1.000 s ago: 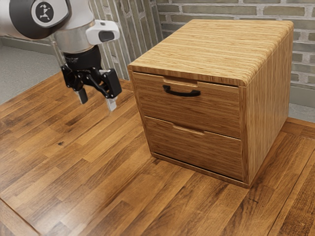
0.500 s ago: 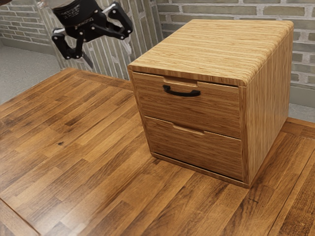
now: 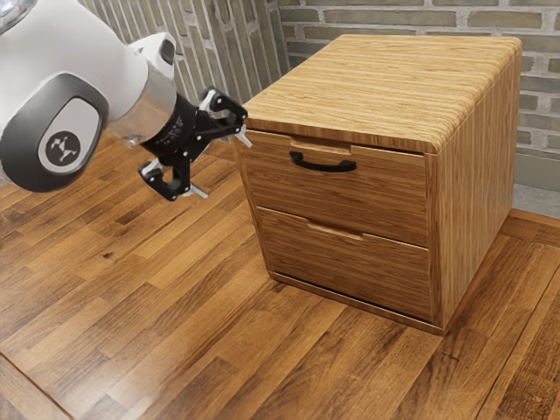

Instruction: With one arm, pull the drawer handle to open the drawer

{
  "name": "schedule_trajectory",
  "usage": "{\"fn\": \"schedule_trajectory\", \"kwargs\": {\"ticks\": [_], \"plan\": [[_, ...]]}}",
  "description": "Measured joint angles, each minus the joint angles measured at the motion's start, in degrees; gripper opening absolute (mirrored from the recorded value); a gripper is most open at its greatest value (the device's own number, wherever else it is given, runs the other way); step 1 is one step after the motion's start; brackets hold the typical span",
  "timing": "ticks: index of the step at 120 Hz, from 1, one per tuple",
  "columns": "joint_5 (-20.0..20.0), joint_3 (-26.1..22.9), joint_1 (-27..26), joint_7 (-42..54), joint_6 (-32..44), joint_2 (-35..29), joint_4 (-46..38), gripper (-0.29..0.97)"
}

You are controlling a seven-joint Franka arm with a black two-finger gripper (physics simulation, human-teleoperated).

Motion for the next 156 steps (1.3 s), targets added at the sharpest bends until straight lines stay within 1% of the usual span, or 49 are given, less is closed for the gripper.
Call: {"fn": "schedule_trajectory", "kwargs": {"ticks": [13,25,40,62,91,104,156], "plan": [[-0.9,-0.9,0.0,-3.9,6.4,0.5,-2.2,0.68],[-1.7,-1.6,0.0,-7.2,10.6,1.2,-3.1,0.68],[-3.0,-2.1,0.0,-11.2,13.8,0.5,-5.0,0.68],[-3.8,-2.9,0.0,-15.6,17.1,0.1,-7.4,0.68],[-4.2,-3.2,0.0,-19.6,19.7,0.2,-7.8,0.68],[-4.2,-4.2,0.0,-21.0,21.0,1.1,-8.7,0.68],[-4.2,-6.0,-0.1,-24.5,23.7,3.0,-8.9,0.68]]}}
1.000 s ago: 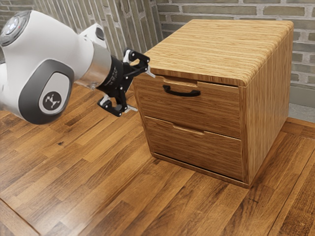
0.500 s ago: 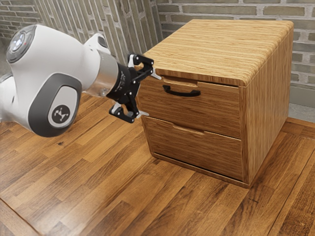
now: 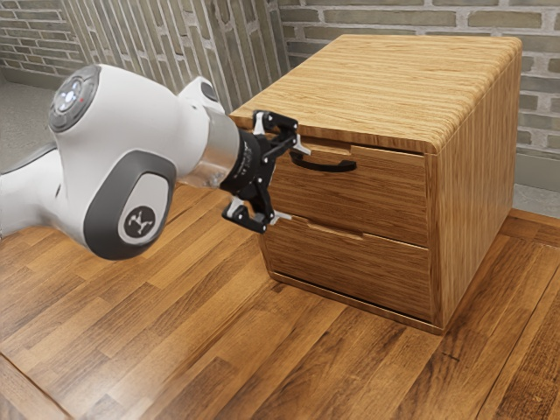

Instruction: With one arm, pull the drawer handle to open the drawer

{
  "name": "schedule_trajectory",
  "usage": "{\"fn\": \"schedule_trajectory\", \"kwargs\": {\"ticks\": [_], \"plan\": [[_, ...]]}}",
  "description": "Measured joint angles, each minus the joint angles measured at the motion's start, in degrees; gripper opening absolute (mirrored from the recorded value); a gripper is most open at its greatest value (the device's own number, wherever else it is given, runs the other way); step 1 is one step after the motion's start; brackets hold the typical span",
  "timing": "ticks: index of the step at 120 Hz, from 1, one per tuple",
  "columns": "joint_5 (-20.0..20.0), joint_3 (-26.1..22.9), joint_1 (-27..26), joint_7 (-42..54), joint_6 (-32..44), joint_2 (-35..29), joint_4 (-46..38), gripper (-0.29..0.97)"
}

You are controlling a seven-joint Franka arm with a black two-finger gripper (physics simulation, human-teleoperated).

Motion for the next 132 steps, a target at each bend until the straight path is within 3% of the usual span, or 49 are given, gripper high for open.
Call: {"fn": "schedule_trajectory", "kwargs": {"ticks": [92,112,132], "plan": [[0.1,-0.3,0.1,-2.4,2.9,2.6,-0.7,0.65],[0.1,-0.4,0.1,-2.7,2.8,2.3,-0.6,0.48],[0.1,-0.4,0.1,-2.7,2.1,1.4,-0.6,0.19]]}}
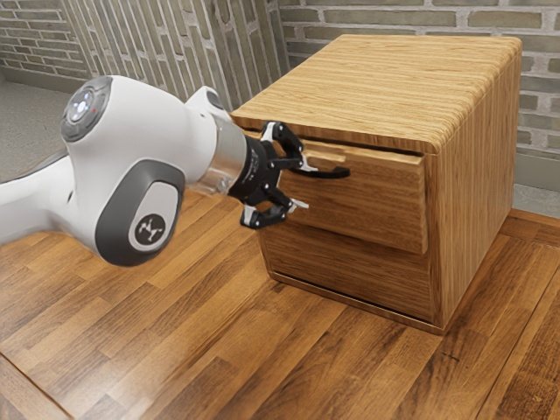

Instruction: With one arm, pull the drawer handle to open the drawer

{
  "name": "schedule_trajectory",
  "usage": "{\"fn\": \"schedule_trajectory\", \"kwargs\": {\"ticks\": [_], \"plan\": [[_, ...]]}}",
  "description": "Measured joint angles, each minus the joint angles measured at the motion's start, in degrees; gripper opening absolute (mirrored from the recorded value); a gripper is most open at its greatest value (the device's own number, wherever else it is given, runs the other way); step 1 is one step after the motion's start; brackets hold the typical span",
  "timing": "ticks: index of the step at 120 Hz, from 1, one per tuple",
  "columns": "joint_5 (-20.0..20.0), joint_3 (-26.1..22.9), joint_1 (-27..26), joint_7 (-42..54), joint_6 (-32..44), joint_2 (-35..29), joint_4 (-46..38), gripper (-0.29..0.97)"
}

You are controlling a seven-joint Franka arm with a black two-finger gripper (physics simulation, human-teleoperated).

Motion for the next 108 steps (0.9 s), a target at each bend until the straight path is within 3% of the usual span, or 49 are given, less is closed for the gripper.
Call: {"fn": "schedule_trajectory", "kwargs": {"ticks": [15,34,108], "plan": [[0.0,0.0,0.0,0.0,-1.2,-1.5,-0.2,0.03],[0.1,0.0,-0.1,-0.1,-2.0,-3.1,-1.4,-0.05],[-0.3,-1.0,0.1,-0.2,-2.8,-10.1,-7.4,-0.10]]}}
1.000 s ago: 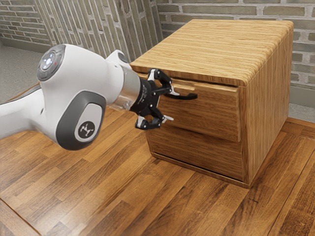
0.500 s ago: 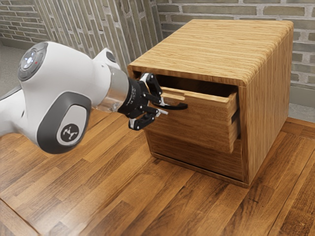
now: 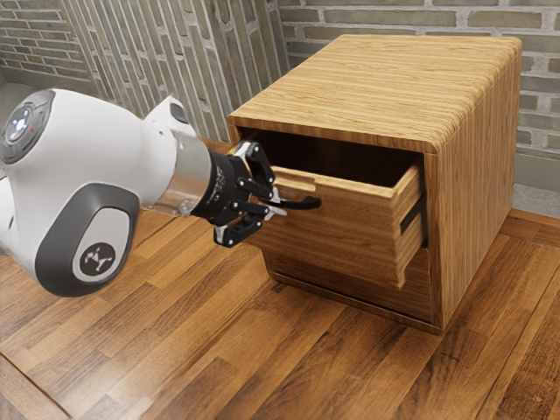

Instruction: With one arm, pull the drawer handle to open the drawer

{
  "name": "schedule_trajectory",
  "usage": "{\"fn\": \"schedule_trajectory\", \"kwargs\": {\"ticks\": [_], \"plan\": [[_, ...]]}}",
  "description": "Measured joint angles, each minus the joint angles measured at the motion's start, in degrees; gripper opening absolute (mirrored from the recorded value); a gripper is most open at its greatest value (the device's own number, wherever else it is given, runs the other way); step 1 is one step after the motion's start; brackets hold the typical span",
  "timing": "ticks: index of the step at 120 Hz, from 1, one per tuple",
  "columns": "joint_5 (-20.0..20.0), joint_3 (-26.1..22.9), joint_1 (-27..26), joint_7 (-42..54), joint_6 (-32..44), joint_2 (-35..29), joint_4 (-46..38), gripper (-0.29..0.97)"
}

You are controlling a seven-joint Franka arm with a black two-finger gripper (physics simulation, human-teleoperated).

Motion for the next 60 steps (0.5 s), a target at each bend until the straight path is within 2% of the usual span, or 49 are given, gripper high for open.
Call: {"fn": "schedule_trajectory", "kwargs": {"ticks": [60], "plan": [[0.1,-0.2,0.0,-0.1,0.0,-8.2,-6.6,-0.09]]}}
